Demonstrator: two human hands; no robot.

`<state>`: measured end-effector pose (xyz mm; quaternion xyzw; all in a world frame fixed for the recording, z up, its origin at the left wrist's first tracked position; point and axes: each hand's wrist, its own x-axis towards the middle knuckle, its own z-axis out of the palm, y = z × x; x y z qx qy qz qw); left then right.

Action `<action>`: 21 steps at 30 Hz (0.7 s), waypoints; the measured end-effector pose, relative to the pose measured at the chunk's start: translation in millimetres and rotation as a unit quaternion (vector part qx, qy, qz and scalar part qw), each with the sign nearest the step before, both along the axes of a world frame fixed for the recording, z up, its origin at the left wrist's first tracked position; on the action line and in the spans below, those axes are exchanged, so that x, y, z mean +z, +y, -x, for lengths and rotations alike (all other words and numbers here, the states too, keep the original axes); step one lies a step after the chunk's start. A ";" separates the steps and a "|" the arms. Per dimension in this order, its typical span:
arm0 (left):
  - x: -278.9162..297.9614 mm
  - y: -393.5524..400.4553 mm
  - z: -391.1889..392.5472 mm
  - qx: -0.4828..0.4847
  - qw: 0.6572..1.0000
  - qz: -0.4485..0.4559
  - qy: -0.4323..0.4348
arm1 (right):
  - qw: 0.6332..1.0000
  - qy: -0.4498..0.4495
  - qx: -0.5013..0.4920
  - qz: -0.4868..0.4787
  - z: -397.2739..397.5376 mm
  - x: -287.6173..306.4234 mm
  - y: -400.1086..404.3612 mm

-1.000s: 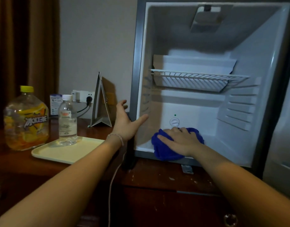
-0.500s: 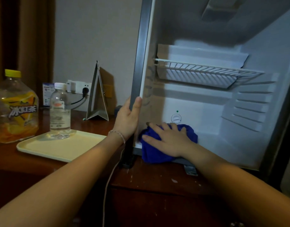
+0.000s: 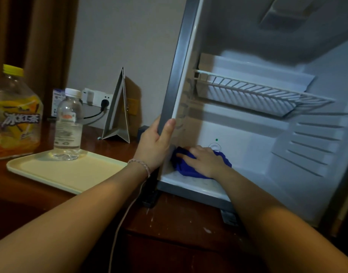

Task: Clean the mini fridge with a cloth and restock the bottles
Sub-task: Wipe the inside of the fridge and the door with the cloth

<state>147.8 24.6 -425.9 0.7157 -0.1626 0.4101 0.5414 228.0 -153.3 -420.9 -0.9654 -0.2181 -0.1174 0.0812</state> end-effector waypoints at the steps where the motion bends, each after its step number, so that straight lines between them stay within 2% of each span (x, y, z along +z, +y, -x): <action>1: 0.8 -0.6 1.6 0.005 1.000 0.001 0.000 | 1.000 0.002 -0.009 0.002 3.8 0.4 1.0; 11: 3.8 -3.2 10.0 -0.002 1.000 0.003 0.013 | 1.000 0.016 -0.003 0.005 60.7 -1.8 -2.7; 15: 2.7 -3.8 8.9 -0.007 1.000 0.008 0.018 | 0.999 -0.017 0.015 0.024 93.6 -11.8 -11.3; 21: 2.7 -3.9 8.7 0.006 1.000 0.013 0.006 | 1.000 -0.021 -0.012 0.008 99.3 -9.8 -4.2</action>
